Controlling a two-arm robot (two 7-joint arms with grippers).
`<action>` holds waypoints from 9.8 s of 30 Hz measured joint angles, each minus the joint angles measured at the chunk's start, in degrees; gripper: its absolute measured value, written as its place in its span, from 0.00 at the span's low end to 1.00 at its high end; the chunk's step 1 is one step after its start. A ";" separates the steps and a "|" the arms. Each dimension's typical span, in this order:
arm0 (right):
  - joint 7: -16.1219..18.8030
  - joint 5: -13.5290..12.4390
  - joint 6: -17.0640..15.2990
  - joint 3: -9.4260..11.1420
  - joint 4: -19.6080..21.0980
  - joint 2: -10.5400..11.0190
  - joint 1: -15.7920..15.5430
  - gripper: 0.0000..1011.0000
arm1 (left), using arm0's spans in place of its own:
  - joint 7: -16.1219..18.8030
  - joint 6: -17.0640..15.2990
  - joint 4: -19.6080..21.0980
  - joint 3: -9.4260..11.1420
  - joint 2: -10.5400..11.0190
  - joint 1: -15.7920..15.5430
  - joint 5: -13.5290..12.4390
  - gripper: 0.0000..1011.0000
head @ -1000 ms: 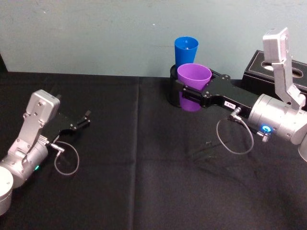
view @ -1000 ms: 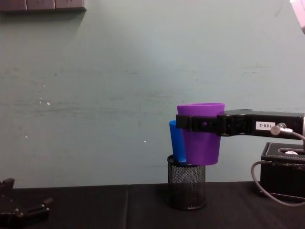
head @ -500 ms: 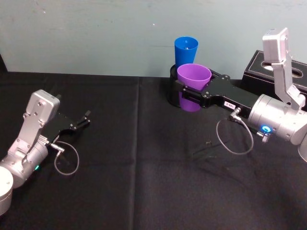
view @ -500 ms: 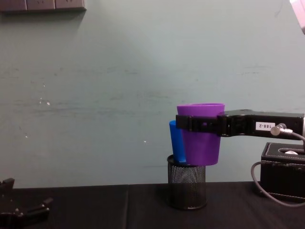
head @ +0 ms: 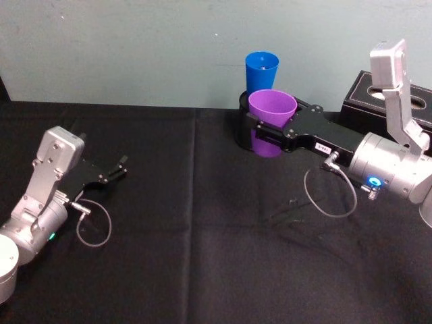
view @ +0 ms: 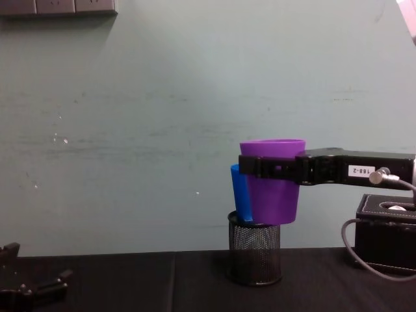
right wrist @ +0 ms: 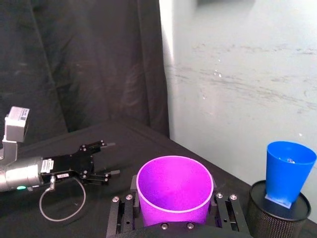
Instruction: Pick up one cup with a gripper and tap it against the other cup.
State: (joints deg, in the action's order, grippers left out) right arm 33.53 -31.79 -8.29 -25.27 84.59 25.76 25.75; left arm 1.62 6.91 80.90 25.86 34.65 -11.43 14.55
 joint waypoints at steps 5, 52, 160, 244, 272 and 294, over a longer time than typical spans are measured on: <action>0.15 -0.73 0.69 -0.77 -2.06 -0.31 1.51 0.73 | 0.00 0.00 0.00 0.00 0.00 0.00 0.00 0.99; -1.24 4.58 7.58 -2.37 -34.96 -13.38 19.99 0.73 | 0.00 0.00 0.00 0.00 0.00 0.00 0.00 0.99; 0.11 11.91 12.88 3.44 -47.47 -19.73 26.03 0.73 | 0.00 0.00 0.00 0.00 0.00 0.00 0.00 0.99; -0.12 12.33 8.53 2.98 -35.62 -16.86 20.13 0.73 | 0.00 0.00 0.00 0.00 0.00 0.00 0.00 0.99; -1.06 6.21 1.29 1.92 -17.12 -8.74 10.33 0.73 | 0.00 0.00 0.00 0.00 0.00 0.00 0.00 0.99; -2.73 2.40 0.73 0.66 -5.63 -1.95 0.20 0.73 | 0.00 0.00 0.00 0.00 0.00 0.00 0.00 0.99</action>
State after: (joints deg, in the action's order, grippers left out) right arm 30.80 -29.39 -7.56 -24.61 78.96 23.81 25.95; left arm 1.62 6.91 80.90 25.86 34.65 -11.43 14.55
